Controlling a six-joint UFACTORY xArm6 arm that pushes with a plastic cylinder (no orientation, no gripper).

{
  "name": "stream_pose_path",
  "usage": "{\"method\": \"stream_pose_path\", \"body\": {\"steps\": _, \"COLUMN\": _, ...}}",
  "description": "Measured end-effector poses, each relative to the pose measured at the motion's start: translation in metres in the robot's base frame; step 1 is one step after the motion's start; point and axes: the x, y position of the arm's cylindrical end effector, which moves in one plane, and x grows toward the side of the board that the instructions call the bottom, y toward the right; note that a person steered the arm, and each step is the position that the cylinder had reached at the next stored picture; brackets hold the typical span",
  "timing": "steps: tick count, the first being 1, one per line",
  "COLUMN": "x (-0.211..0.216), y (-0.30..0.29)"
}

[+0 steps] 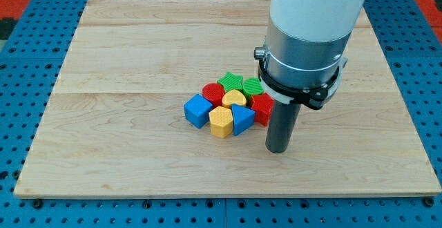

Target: Move the arm at the hexagon

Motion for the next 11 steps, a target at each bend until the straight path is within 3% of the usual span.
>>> {"method": "stream_pose_path", "body": {"steps": 5, "x": 0.0, "y": 0.0}}
{"method": "stream_pose_path", "body": {"steps": 7, "x": 0.028, "y": -0.003}}
{"method": "stream_pose_path", "body": {"steps": 9, "x": -0.003, "y": -0.087}}
{"method": "stream_pose_path", "body": {"steps": 11, "x": -0.007, "y": -0.039}}
